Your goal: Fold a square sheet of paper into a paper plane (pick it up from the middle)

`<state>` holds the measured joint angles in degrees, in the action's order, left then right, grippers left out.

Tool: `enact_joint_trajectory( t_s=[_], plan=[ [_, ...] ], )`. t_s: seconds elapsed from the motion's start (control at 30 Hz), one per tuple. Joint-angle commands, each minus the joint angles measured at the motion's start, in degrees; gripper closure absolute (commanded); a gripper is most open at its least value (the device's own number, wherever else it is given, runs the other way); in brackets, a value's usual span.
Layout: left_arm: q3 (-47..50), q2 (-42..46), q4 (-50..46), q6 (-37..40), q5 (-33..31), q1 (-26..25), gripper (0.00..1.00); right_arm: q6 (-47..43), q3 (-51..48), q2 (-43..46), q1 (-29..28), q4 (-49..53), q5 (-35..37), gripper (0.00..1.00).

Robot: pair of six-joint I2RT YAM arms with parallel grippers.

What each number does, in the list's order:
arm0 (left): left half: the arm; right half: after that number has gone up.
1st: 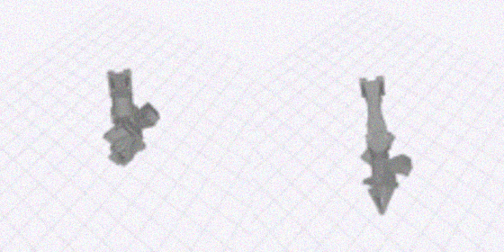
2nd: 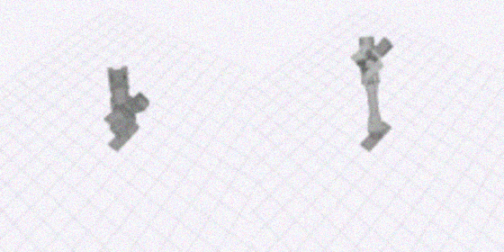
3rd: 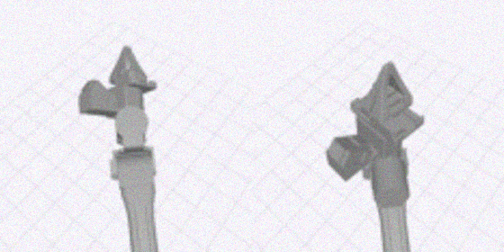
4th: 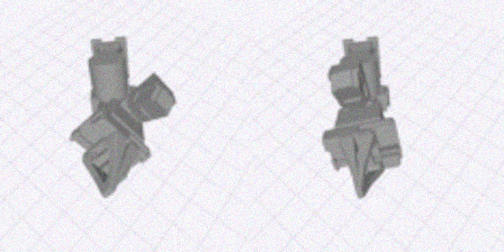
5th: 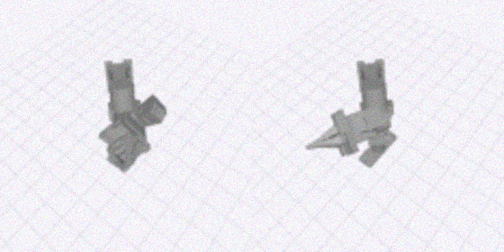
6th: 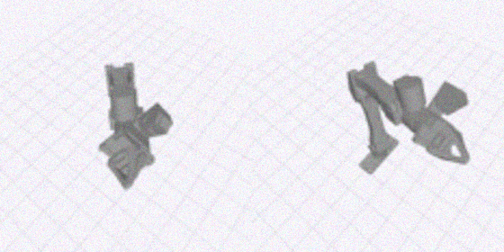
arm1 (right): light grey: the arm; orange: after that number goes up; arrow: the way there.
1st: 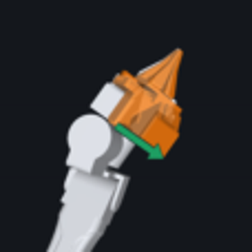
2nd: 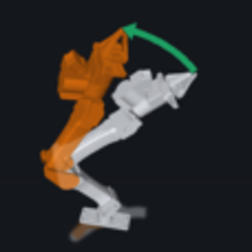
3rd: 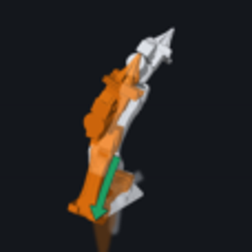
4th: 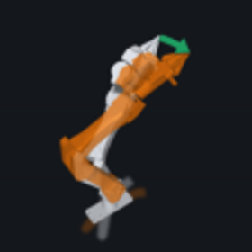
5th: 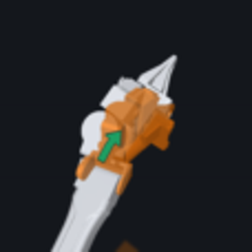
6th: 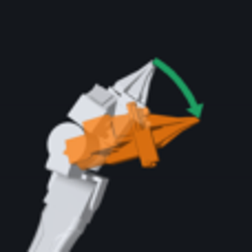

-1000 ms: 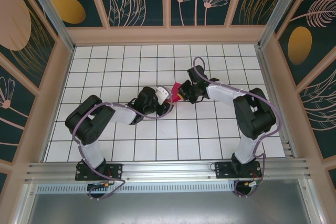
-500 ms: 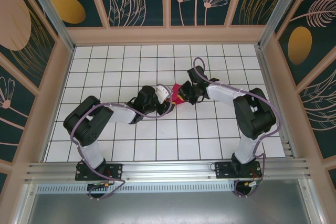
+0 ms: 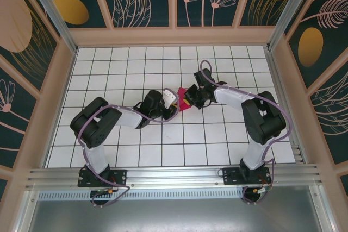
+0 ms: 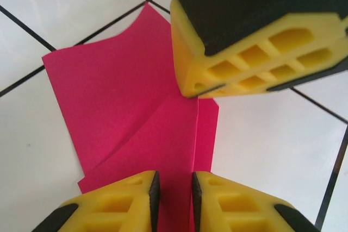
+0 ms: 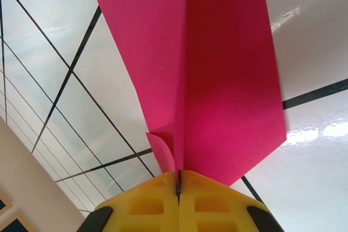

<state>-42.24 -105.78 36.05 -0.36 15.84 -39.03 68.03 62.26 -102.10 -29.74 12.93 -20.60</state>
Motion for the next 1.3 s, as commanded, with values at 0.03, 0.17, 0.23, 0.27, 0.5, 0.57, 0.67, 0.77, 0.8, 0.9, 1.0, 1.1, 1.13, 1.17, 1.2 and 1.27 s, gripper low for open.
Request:
enact_joint_trajectory(
  t_s=[0.03,0.17,0.23,0.27,0.5,0.57,0.67,0.77,0.8,0.9,1.0,1.1,1.13,1.17,1.2,1.27],
  plan=[
    [0.5,-0.1,3.8,-1.3,-0.7,-0.3,0.81,-2.0,-0.1,2.2,0.2,0.4,-0.1,0.77],
    [2.2,0.0,5.7,-4.9,-1.6,-0.3,0.87,-9.5,0.4,4.2,0.8,-0.9,1.7,0.44],
    [3.4,0.3,7.6,-8.1,-2.3,-0.3,0.90,-14.7,-0.7,5.4,1.5,-2.9,2.2,0.39],
    [4.1,0.5,8.5,-9.9,-2.7,-0.2,0.91,-17.5,-1.6,6.1,1.9,-4.2,2.3,0.39],
    [6.6,0.8,13.7,-21.0,-2.8,-0.2,0.96,-27.2,-11.5,8.5,4.5,-17.3,-3.2,0.43],
    [6.8,1.0,13.9,-23.1,-3.3,-0.2,0.97,-28.8,-14.6,9.2,4.7,-22.7,-6.0,0.46],
    [6.5,1.2,13.6,-25.7,-2.8,-0.2,0.99,-29.4,-16.5,8.5,4.8,-28.1,-10.3,0.50],
    [5.4,1.2,12.1,-28.2,-1.6,-0.1,1.00,-29.6,-16.2,6.2,4.8,-29.8,-12.3,0.53],
    [5.2,1.3,11.6,-28.9,-1.6,-0.2,1.00,-29.9,-16.2,5.6,4.8,-30.2,-12.7,0.53],
    [4.7,1.4,10.7,-31.4,-0.9,-0.1,1.00,-30.9,-16.1,4.1,4.9,-31.9,-14.0,0.55],
    [4.2,1.8,10.1,-33.8,0.0,0.0,1.00,-31.9,-15.7,2.5,4.8,-32.3,-15.4,0.56],
    [3.3,1.5,8.3,-35.2,-0.1,0.3,1.00,-32.0,-15.9,1.5,4.9,-33.6,-15.8,0.52],
    [2.8,1.2,7.3,-35.7,-0.2,0.4,1.00,-32.0,-15.7,1.0,4.8,-33.9,-16.0,0.52],
    [2.7,0.9,7.1,-36.1,0.0,0.6,1.00,-31.9,-15.5,0.6,4.8,-33.7,-15.9,0.51],
    [2.7,0.6,7.3,-36.7,0.4,0.9,1.00,-31.8,-15.4,0.1,4.9,-33.9,-15.9,0.50],
    [2.6,0.6,7.4,-37.7,1.0,1.1,1.00,-31.5,-15.2,-1.0,4.9,-34.3,-16.0,0.50]
  ],
)
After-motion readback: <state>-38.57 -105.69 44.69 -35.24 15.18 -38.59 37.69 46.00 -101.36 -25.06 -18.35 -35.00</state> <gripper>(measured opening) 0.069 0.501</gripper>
